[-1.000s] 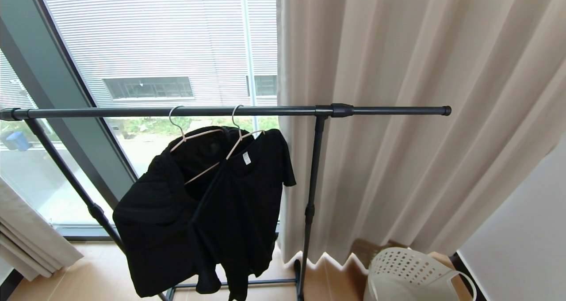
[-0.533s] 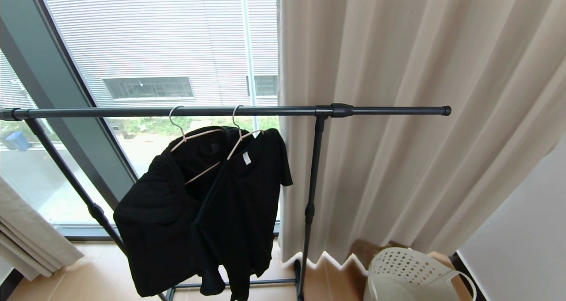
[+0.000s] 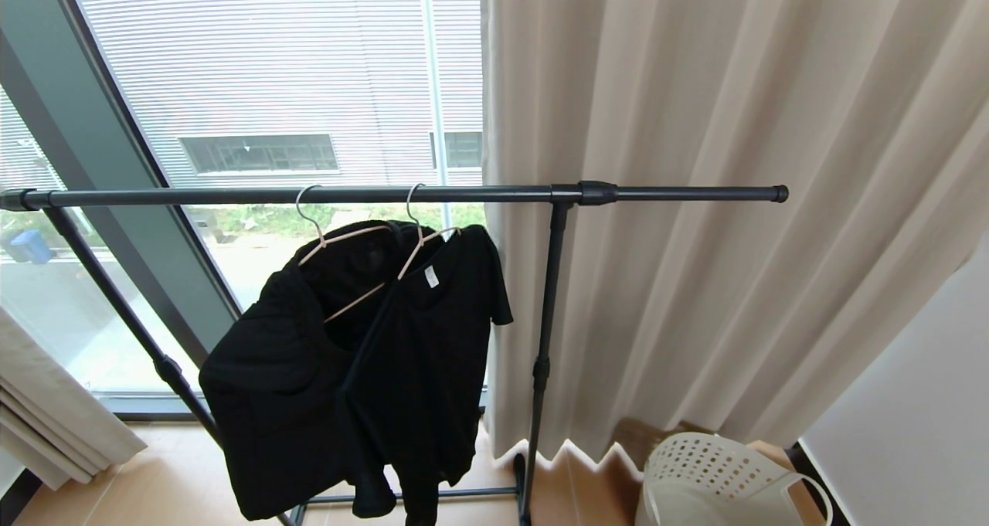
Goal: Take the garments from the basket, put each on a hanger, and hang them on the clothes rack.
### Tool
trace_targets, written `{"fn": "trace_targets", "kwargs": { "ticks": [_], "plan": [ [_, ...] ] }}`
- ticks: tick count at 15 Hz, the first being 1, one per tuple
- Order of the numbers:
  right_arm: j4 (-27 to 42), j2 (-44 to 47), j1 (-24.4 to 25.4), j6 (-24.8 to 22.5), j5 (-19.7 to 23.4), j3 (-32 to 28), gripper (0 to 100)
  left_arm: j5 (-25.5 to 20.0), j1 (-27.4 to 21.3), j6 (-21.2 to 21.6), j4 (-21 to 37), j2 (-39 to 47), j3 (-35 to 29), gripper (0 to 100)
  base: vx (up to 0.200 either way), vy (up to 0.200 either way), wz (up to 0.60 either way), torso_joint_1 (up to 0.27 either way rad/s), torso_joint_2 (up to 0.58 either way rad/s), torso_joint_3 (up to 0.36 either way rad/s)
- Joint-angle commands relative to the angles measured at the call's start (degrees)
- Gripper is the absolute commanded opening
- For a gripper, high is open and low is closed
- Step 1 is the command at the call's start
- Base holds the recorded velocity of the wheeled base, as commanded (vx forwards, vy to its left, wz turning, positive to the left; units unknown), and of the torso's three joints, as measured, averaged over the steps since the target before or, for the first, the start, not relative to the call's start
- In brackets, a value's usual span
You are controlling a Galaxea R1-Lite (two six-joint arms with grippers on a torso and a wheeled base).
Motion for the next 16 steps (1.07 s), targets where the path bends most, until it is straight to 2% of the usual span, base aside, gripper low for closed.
{"fn": "trace_targets", "kwargs": {
  "ticks": [1, 5, 8, 10, 12, 14, 15, 16],
  "plan": [
    [0.0, -4.7, -0.7, 0.0, 0.0, 0.0, 100, 0.0, 0.0, 0.0, 0.0, -0.4, 0.0, 100, 0.0, 0.0, 0.0, 0.0, 0.0, 0.0],
    [-0.2, -5.6, -1.7, 1.7, -1.4, 0.2, 100, 0.1, 0.0, 0.0, 0.0, -0.4, 0.0, 100, 0.0, 0.0, 0.0, 0.0, 0.0, 0.0],
    [-0.6, -5.6, -1.6, 4.9, -6.6, 0.4, 100, 0.2, 0.0, -0.1, 0.0, -0.4, 0.0, 100, 0.0, 0.0, 0.0, 0.0, 0.0, 0.0],
    [-0.6, -5.6, -1.6, 6.1, -8.4, 0.4, 100, 0.2, 0.0, 0.0, 0.0, -0.4, 0.0, 100, 0.0, 0.0, 0.0, 0.0, 0.0, 0.0],
    [-0.6, -5.6, -1.7, 5.7, -8.5, 0.4, 100, 0.1, 0.0, 0.0, 0.0, -0.4, 0.0, 100, 0.0, 0.0, 0.0, 0.0, 0.0, 0.0],
    [-0.2, -5.6, -1.6, 3.2, -6.4, 0.2, 100, 0.2, 0.0, 0.0, 0.0, -0.4, 0.0, 100, 0.0, 0.0, 0.0, 0.0, 0.0, 0.0],
    [0.0, -5.6, -1.6, 2.9, -1.6, 0.1, 100, 0.1, 0.0, 0.0, 0.0, -0.4, 0.0, 100, 0.0, 0.0, 0.0, 0.0, 0.0, 0.0],
    [0.2, -5.6, -1.6, 2.7, 0.4, 0.0, 100, 0.2, 0.0, -0.1, 0.0, -0.4, 0.0, 100, 0.0, 0.0, 0.0, 0.0, 0.0, 0.0]
  ]
}}
